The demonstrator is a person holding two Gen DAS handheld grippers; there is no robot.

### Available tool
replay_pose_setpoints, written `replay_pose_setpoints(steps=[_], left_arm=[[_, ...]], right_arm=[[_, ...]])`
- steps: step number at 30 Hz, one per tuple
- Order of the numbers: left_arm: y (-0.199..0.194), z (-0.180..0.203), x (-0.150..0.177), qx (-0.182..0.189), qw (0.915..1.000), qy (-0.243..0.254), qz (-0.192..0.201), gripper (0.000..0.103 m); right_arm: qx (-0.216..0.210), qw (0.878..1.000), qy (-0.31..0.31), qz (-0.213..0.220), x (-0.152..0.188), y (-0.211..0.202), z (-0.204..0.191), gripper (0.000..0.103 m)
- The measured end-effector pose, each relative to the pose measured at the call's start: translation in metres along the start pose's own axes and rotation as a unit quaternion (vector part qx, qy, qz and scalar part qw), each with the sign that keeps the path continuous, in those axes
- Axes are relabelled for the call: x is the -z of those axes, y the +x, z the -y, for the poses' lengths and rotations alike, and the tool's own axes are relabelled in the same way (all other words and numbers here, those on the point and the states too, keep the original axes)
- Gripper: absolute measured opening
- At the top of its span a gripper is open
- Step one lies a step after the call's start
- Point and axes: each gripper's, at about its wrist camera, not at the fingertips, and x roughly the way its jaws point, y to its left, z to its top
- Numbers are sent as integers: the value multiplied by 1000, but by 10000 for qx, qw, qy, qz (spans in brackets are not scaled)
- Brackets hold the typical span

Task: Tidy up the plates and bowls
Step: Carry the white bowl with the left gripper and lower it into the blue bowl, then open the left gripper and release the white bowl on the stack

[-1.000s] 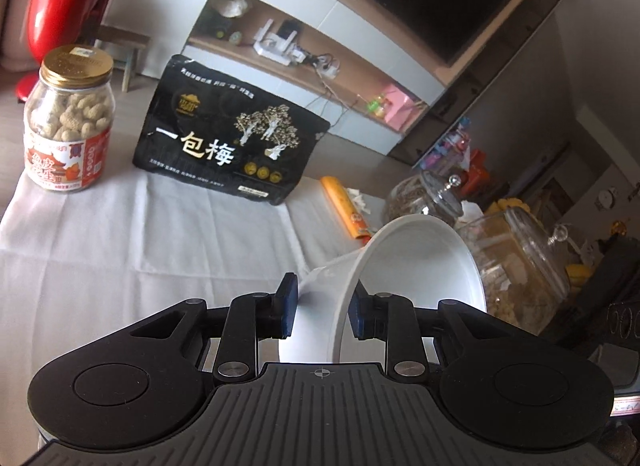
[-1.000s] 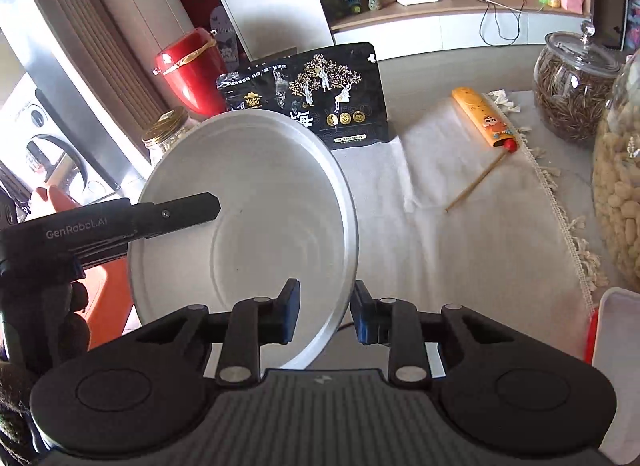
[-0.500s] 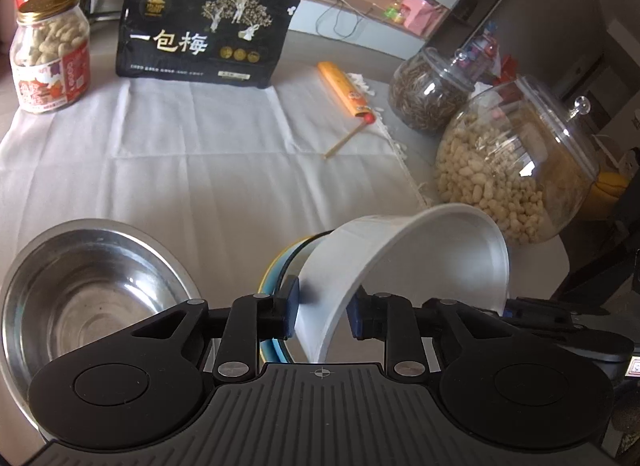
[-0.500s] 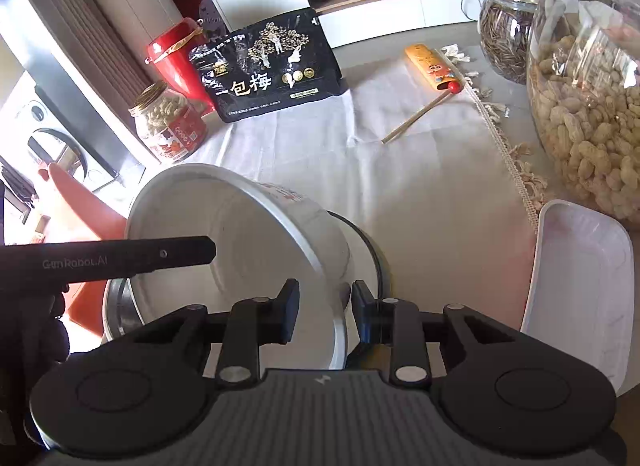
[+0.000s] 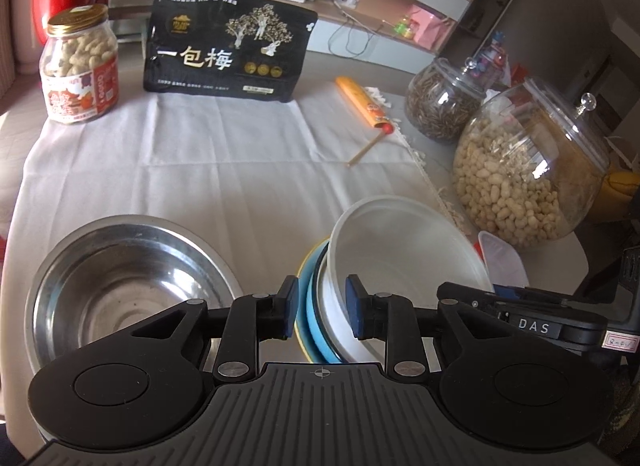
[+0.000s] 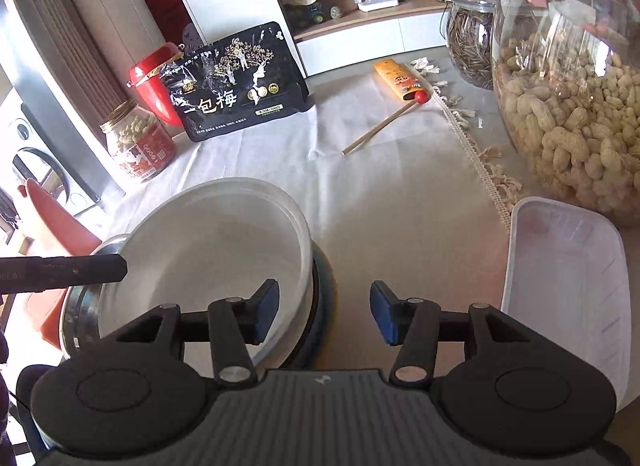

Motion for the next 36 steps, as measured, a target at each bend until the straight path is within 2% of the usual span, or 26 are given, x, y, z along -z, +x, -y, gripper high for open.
replay_pose_setpoints(steps=[3,6,11,16,19,21,24,28,30,32,34,36], left_arm=[[17,-9,1,30,9995,-201,-258,31],[30,-13,3,132,9983,-361,-428,33],[43,-10,7,15,9978,-351,-567,37],[56,-8,13,58,9957,-452,-803,36],[56,-2,14,10,9956,-442,-830,42],[55,5,15,46,9954,-362,-888,50],[58,13,20,208,9943,-239,-1019,50],[58,13,23,343,9942,-260,-987,50],[54,8,23,455,9935,-316,-990,49],[39,1,22,615,9938,-391,-840,47],[13,-10,21,798,9940,-513,-537,44],[-16,-25,19,816,9944,-670,-84,44]], right_arm=[[-341,9985,400,-181,3,9,10,69],[-717,9938,701,-474,9,21,15,69],[-1272,9821,1118,-825,16,38,18,71],[-1258,9818,1145,-840,16,42,16,71],[-1195,9837,1056,-837,16,40,14,67],[-1153,9842,1054,-836,16,37,16,66],[-1007,9858,1081,-795,18,31,23,66],[-978,9862,1104,-752,21,26,32,65],[-834,9901,989,-550,20,17,29,65],[-535,9958,728,-161,16,1,23,65],[-233,9980,479,339,10,-24,15,65],[-133,9970,364,668,6,-43,10,65]])
